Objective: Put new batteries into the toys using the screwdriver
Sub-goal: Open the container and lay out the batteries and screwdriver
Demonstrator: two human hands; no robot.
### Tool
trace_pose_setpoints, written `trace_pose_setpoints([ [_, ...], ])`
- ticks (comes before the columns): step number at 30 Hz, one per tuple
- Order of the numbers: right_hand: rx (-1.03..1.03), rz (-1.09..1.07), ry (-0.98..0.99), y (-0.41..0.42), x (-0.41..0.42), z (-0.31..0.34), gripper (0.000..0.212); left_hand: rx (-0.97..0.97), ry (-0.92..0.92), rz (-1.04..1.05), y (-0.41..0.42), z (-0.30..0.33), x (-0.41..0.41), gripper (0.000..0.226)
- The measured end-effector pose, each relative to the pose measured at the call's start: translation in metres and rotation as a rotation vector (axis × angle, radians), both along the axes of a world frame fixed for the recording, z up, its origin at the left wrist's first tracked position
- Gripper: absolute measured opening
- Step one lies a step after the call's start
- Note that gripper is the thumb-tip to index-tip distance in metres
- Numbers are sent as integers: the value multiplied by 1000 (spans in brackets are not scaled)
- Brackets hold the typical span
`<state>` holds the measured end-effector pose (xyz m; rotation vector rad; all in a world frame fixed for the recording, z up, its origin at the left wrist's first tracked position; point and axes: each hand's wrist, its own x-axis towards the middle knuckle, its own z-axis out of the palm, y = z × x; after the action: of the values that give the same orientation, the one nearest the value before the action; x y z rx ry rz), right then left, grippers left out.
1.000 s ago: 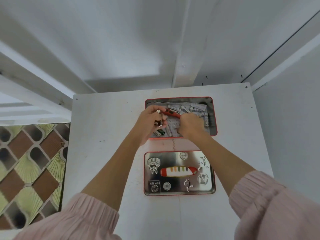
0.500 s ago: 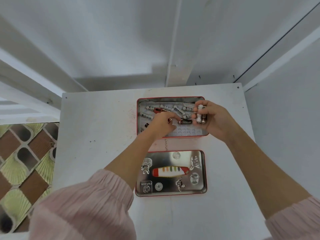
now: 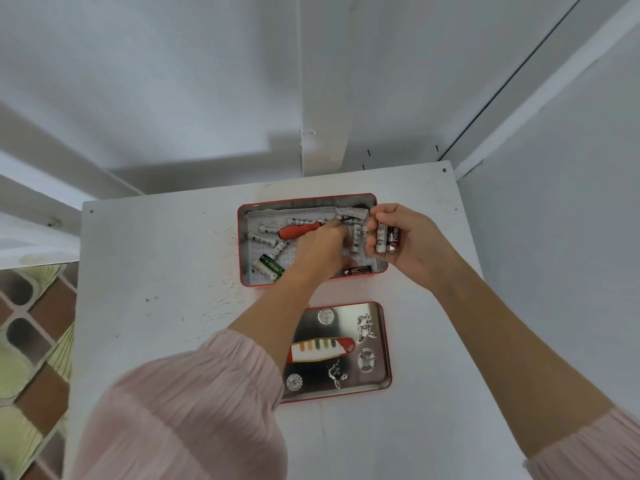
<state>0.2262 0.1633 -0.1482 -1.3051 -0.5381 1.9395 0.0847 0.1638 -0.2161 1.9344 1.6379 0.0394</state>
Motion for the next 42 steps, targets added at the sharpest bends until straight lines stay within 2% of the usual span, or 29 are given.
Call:
trace_pose_setpoints([
  [3,0,-28,1,0,1,1,17,2,42,8,2,-2,2,36],
  [8,-7,-114,32,1,1,3,15,8,7,183,3,-3,9,39],
  [14,17,-103,-5,1,0,6,15,-8,31,193,3,2,18,17],
  [16,23,-78,-13,0,0,5,15,-130,-131,267,2,2,10,12],
  [19,48,-27,-54,0,-1,2,12,-328,-524,437,0,12,-13,11],
  [22,148,150,-282,0,-7,0,3,-377,-805,509,-7,32,-49,14],
  [26,312,503,-680,3,-38,-19,10,-441,-1109,522,-17,49,-93,36],
  [30,390,862,-1185,11,-76,-51,25,-442,-1215,545,-26,52,-113,36],
  [32,365,937,-1313,13,-86,-56,35,-440,-1220,554,-32,52,-119,26],
  [35,402,997,-1412,10,-92,-55,26,-434,-1281,595,-39,51,-119,11],
  [37,409,987,-1352,8,-87,-53,17,-438,-1331,671,-40,50,-112,13],
  [38,377,930,-1249,8,-82,-52,17,-446,-1337,712,-39,48,-108,15],
  [42,74,502,-625,16,-51,-37,25,-485,-1172,746,-33,42,-87,23],
])
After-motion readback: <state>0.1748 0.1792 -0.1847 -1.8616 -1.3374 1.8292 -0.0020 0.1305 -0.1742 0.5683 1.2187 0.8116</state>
